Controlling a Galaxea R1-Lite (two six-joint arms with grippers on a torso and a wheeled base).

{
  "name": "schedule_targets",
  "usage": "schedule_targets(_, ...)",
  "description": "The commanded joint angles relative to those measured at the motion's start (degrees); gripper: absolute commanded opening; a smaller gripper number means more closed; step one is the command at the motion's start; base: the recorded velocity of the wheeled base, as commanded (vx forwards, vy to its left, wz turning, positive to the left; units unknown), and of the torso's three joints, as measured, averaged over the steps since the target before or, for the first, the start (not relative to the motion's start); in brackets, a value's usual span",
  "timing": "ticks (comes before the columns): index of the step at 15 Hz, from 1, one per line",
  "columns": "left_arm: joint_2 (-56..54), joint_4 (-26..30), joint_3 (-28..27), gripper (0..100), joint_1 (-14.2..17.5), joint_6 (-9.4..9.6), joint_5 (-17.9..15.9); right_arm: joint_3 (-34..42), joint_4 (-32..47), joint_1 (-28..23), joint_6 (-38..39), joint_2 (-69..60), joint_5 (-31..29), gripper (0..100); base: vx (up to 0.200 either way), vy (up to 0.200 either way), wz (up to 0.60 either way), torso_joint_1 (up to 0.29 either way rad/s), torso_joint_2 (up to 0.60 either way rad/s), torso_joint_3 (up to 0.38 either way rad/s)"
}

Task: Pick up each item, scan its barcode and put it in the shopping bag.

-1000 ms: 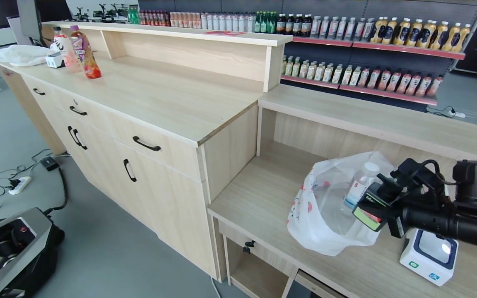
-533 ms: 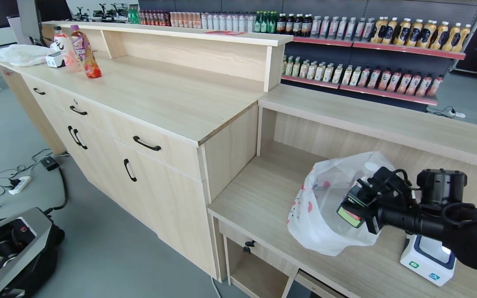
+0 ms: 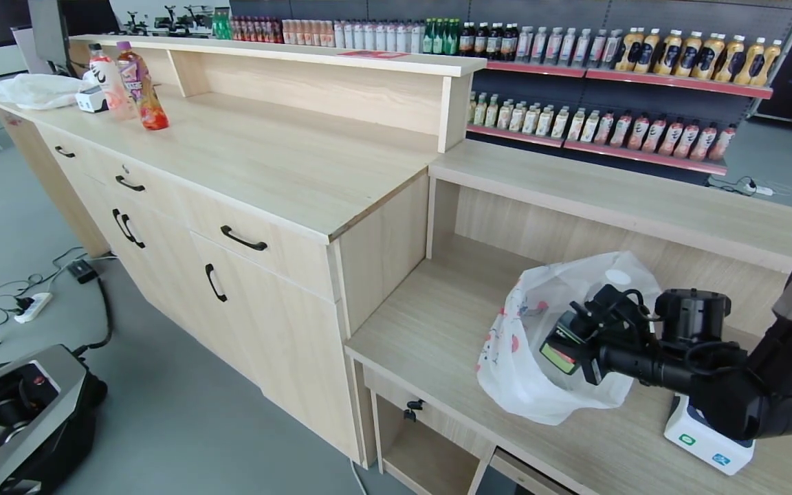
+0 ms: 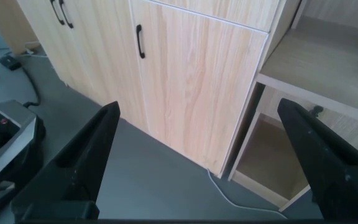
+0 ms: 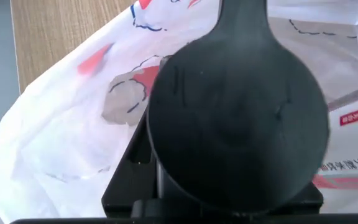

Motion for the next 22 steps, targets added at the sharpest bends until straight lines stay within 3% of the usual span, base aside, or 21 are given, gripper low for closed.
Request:
schedule_targets(1, 0.0, 0.0, 0.0, 100, 0.0, -0.01, 0.0, -1.6, -1.6, 0.7, 0.5, 4.2, 1.0, 0, 0.0, 0.0, 0.0, 0.0, 0.0, 0.0)
schedule_targets(8, 0.0, 0.0, 0.0, 100, 0.0, -0.01, 0.0, -7.1, -2.6, 2.6, 2.8, 10.0, 1.5, 0, 0.0, 0.0, 0.0, 0.0, 0.0, 0.0)
schedule_targets(22, 0.0, 0.0, 0.0, 100, 0.0, -0.01, 0.0, -7.1, -5.1, 2.2, 2.9, 13.8, 1.4, 0, 0.0, 0.0, 0.0, 0.0, 0.0, 0.0)
